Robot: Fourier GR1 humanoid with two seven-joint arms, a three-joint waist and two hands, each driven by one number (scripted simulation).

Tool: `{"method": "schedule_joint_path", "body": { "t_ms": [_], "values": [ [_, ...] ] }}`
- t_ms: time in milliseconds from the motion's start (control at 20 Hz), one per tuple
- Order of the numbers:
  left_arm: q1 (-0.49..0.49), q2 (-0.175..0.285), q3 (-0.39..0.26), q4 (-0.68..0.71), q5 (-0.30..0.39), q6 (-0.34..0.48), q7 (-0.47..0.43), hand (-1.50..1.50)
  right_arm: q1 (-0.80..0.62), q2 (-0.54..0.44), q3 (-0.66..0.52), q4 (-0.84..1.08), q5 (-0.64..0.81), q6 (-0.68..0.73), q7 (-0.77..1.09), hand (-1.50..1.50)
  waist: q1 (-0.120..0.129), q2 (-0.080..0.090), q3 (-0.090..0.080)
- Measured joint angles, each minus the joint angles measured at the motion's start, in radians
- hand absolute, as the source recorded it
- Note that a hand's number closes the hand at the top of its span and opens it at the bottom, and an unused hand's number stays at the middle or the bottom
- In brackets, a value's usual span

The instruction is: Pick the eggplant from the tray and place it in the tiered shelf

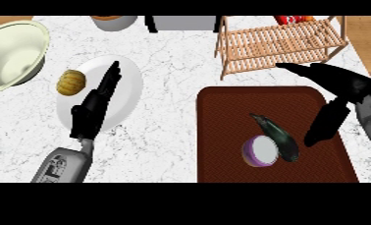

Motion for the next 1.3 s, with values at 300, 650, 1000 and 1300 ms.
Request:
{"method": "schedule_joint_path", "body": {
  "t_ms": [300, 650, 1000, 1300],
  "values": [
    [-0.002, -0.016, 0.029, -0.018, -0.026, -0.025, 0.026, 0.00, 0.032, 0.077, -0.022, -0.069, 0.076, 0.001, 0.059, -1.50, 0.001, 0.000, 0.000],
    [0.016, -0.034, 0.059, -0.039, -0.050, -0.060, 0.041, 0.00, 0.100, 0.135, -0.052, -0.117, 0.143, 0.024, 0.064, -1.50, 0.002, 0.000, 0.000],
    [0.010, -0.070, 0.079, -0.034, -0.092, -0.071, 0.045, 0.00, 0.152, 0.188, -0.062, -0.118, 0.243, 0.044, 0.037, -1.50, 0.002, 0.001, 0.000],
    [0.025, -0.085, 0.098, -0.040, -0.113, -0.095, 0.037, 0.00, 0.128, 0.231, -0.072, -0.055, 0.321, 0.070, 0.009, -1.50, 0.004, 0.001, 0.000]
  ]
}}
